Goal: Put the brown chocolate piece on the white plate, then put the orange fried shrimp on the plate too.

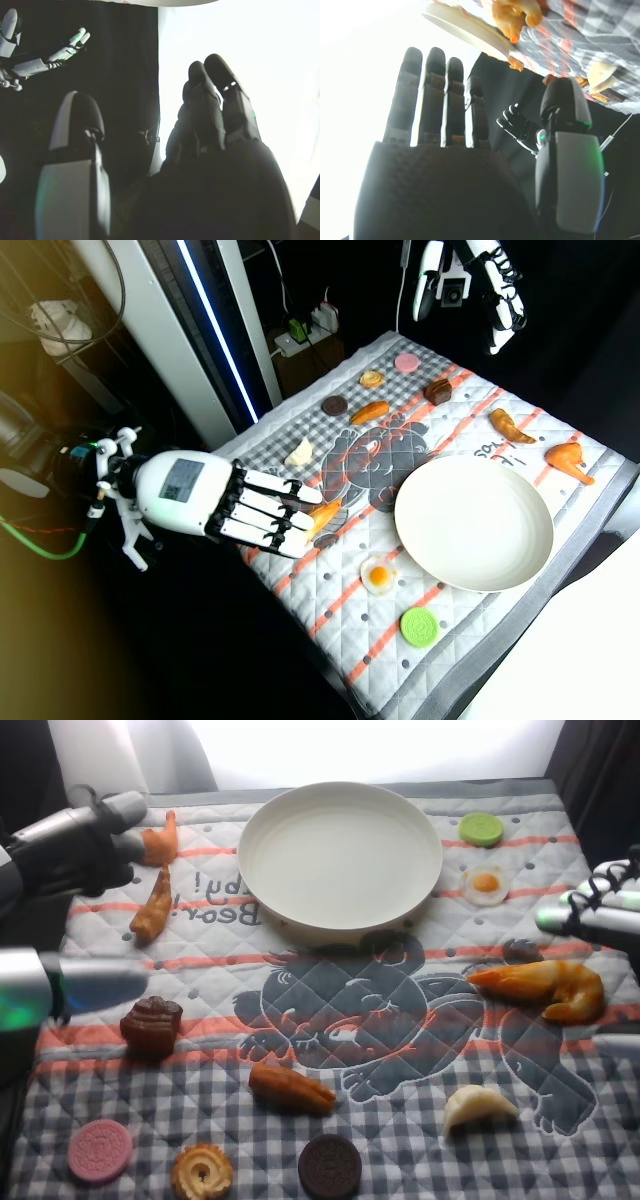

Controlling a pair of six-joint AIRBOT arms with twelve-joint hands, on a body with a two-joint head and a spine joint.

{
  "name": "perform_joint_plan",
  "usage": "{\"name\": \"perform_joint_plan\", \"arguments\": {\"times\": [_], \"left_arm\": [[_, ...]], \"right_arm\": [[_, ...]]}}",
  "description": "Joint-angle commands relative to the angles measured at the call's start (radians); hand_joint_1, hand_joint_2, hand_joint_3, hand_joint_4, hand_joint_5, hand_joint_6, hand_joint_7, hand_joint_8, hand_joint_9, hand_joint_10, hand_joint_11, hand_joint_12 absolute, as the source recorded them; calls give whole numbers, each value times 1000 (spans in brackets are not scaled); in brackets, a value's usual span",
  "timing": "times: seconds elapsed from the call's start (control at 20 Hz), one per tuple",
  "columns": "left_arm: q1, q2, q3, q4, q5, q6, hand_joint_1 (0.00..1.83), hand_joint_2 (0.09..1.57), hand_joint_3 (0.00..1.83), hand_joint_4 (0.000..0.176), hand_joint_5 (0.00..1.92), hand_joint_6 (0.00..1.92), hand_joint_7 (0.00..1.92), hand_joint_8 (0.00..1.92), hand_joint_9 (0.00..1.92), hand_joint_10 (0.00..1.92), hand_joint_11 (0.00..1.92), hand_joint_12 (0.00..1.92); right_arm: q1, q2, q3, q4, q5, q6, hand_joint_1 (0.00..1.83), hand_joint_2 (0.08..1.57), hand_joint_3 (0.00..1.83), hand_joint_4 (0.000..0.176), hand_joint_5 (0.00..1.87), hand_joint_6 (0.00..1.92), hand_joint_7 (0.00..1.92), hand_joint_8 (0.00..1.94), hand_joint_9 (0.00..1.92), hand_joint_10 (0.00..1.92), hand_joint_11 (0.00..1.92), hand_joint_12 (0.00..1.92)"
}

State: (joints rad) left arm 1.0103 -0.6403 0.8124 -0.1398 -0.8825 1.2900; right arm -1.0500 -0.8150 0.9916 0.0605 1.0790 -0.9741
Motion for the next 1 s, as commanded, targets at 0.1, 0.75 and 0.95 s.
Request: {"name": "perform_joint_plan", "arguments": {"times": [0.1,0.75,0.95], "left_arm": [[-19,-3,-7,-22,-95,69,584,1126,0,127,522,2,429,2,359,8,4,929],[-57,-89,-1,-317,93,592,786,869,5,176,278,9,300,4,339,5,1,856],[-64,-100,13,-323,118,604,812,888,0,176,297,6,336,8,371,9,7,812]], "right_arm": [[7,2,6,16,119,-3,431,1298,0,26,524,5,365,5,355,15,122,701],[7,1,4,14,119,-3,478,1307,2,16,520,2,350,2,334,0,69,696],[7,1,5,10,119,-3,450,1300,1,11,526,0,341,0,322,2,101,645]]}}
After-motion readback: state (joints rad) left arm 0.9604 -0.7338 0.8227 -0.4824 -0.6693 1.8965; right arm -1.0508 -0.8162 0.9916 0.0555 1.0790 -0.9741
